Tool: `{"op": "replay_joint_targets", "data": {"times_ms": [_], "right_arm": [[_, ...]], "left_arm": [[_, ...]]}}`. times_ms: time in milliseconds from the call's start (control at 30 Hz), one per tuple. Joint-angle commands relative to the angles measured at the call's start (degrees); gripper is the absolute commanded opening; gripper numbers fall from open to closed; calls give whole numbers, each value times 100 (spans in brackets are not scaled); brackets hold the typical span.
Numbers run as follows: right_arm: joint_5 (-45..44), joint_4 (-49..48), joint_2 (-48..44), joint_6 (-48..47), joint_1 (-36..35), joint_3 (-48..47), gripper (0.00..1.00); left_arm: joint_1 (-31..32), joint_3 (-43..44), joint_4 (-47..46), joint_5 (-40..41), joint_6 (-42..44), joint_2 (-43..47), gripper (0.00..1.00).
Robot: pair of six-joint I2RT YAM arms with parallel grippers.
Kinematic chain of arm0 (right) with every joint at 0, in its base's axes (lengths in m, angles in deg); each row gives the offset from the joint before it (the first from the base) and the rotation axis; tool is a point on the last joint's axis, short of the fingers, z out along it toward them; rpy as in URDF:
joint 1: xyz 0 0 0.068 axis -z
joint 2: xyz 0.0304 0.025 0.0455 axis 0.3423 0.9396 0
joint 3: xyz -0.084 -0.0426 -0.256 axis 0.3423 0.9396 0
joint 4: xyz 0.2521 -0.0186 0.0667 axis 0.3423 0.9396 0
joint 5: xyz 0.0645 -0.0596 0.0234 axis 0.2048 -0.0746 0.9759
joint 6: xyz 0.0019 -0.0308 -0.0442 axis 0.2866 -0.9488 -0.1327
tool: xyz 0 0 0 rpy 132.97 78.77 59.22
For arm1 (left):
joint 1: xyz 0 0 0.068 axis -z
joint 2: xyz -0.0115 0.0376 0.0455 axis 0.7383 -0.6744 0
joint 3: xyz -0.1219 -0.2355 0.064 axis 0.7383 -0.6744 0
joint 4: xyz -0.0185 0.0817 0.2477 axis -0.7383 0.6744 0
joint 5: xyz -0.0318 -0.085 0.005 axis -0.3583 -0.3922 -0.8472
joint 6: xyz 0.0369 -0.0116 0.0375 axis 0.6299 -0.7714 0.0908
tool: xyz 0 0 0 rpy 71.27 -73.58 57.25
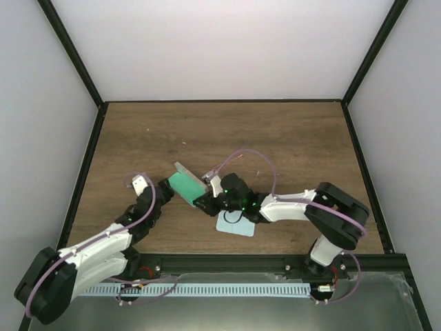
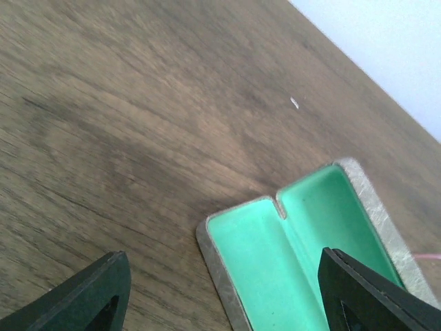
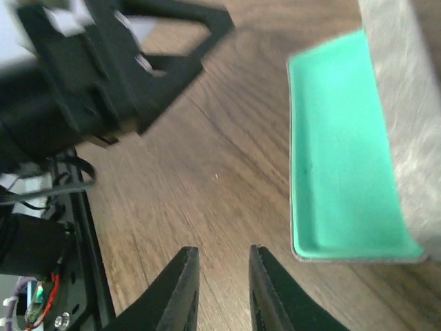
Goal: Organize the sunglasses
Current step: Adjust the sunglasses case at the center of the board.
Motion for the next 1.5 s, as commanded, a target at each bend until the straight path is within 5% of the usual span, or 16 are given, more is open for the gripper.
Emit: {"op": "replay_joint_targets", "data": {"times_ms": [0,367,800,1467], "right_arm": [[-122,-281,515,117,-183,-44,19],[-1118,-620,2013,304,-860,-942,18],[-2271,220,2132,175,-809,-1268,22],[-1966,277,2107,13,-243,-1366,27]], "left_arm": [[13,36,535,464,-206,636,77],[6,-270,1238,769,-382,2020,79],[6,-262,1125,780,-323,1906,80],[6,-158,677,652,-125,1293,83]]}}
